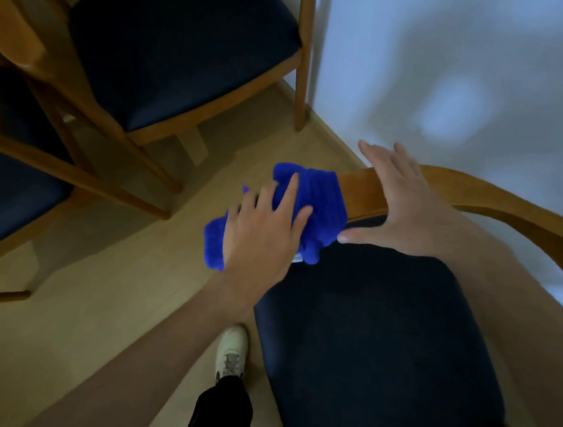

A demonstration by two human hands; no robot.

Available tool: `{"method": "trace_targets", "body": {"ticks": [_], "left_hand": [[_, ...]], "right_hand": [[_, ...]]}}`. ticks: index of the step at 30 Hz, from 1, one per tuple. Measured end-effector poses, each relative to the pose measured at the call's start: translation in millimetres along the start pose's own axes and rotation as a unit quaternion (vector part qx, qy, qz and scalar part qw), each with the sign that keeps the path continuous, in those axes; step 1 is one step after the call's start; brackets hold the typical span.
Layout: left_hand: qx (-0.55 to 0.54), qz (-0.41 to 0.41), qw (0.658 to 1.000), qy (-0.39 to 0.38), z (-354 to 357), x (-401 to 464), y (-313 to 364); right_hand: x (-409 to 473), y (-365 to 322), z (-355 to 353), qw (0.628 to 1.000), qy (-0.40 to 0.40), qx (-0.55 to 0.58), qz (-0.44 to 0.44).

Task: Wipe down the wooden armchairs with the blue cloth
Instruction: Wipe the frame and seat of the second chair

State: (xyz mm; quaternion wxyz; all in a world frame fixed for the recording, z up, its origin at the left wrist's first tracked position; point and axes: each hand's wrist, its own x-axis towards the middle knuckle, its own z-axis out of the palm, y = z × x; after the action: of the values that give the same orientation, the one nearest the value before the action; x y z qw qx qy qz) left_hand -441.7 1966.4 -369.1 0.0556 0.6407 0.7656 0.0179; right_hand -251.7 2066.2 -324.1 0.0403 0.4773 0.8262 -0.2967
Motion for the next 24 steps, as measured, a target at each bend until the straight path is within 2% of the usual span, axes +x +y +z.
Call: {"method": "trace_targets", "body": {"ticks": [2,4,7,9,11,13,15,18,21,24], "left_hand": [[-0.074,0.045,0.995,-0.047,-3.8,43.0,22.5],[-0.194,0.102,0.97,-0.104,-6.1,87.8,49.3],[-0.301,0.088,0.925,-0.213,-5.8,133.6,79.6],[-0.296,0.059,0.93,-0.211,-7.2,142.5,77.2],[-0.27,0.058,0.953,-0.125,-12.5,129.0,55.3],[-0.299,0.091,0.946,-0.085,-17.7,95.3,25.3],[-0.298,0.108,0.941,-0.121,-21.0,51.7,-6.4],[-0.225,0.044,0.957,-0.176,-22.4,3.3,-45.5],[-0.211,-0.02,0.952,-0.221,-22.2,-18.2,-57.5],[-0.185,-0.015,0.965,-0.186,-19.8,-17.7,-38.7]], "right_hand": [[-16.7,2.4,-3.6,0.998,0.02,0.057,0.022],[-25.5,3.8,-3.0,0.996,0.044,0.069,0.036],[-28.4,8.1,0.0,0.991,0.099,0.057,0.073],[-24.8,9.6,0.8,0.994,0.086,0.0,0.067],[-17.0,9.0,4.7,0.995,0.033,-0.084,0.032],[-2.2,3.2,12.8,0.989,0.012,-0.146,0.015],[16.0,-10.0,20.0,0.982,0.013,-0.191,0.009],[35.6,-30.5,33.7,0.971,-0.003,-0.234,-0.054],[34.8,-50.7,52.6,0.966,0.013,-0.222,-0.135],[35.9,-50.8,59.6,0.964,0.04,-0.199,-0.171]]}}
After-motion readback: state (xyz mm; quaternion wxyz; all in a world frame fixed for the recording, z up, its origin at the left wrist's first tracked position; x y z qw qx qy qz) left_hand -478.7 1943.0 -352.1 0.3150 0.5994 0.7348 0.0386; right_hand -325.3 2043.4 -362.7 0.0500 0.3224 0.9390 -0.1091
